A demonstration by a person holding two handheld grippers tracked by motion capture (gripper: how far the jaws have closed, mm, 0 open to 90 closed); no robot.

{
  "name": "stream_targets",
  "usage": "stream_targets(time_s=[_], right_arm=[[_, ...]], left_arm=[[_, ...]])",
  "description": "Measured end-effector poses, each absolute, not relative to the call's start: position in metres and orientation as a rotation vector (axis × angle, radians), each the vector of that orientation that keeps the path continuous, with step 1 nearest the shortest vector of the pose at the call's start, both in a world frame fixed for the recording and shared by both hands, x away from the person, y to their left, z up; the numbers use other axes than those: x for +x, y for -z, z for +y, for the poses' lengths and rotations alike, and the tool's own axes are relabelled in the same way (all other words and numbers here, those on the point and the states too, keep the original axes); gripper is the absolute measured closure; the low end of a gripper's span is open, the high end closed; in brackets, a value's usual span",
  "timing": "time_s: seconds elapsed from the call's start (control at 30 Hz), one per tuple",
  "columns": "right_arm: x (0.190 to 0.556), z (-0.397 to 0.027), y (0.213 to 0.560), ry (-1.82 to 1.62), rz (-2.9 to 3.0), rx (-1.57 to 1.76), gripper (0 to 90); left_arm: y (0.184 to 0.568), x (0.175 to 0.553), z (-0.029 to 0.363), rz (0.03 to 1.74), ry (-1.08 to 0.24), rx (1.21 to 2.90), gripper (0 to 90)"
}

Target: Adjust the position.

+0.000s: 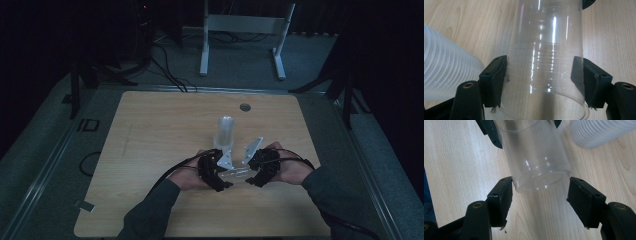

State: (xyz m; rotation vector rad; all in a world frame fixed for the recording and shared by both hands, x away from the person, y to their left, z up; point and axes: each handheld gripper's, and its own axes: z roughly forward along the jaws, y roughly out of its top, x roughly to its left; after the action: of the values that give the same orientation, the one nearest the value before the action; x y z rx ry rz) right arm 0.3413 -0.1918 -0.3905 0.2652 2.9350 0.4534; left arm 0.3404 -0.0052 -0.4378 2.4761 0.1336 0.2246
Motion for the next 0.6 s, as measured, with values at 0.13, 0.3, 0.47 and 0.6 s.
stream_targets(time_s=[0.13, 0.3, 0.47, 0.6], right_arm=[[0.342, -0.188, 0.391, -0.445, 2.942, 0.242, 35.5], [0.341, -0.184, 0.393, -0.444, 2.958, 0.219, 35.3], [0.340, -0.181, 0.396, -0.449, 2.976, 0.204, 35.4], [0.339, -0.180, 0.398, -0.445, 2.985, 0.204, 36.0]], left_arm=[[0.438, 0.340, -0.005, 0.127, -0.224, 2.474, 30.1], [0.437, 0.338, -0.006, 0.111, -0.217, 2.468, 30.1], [0.437, 0.336, -0.006, 0.090, -0.214, 2.465, 30.0], [0.436, 0.335, -0.007, 0.072, -0.221, 2.461, 29.7]])
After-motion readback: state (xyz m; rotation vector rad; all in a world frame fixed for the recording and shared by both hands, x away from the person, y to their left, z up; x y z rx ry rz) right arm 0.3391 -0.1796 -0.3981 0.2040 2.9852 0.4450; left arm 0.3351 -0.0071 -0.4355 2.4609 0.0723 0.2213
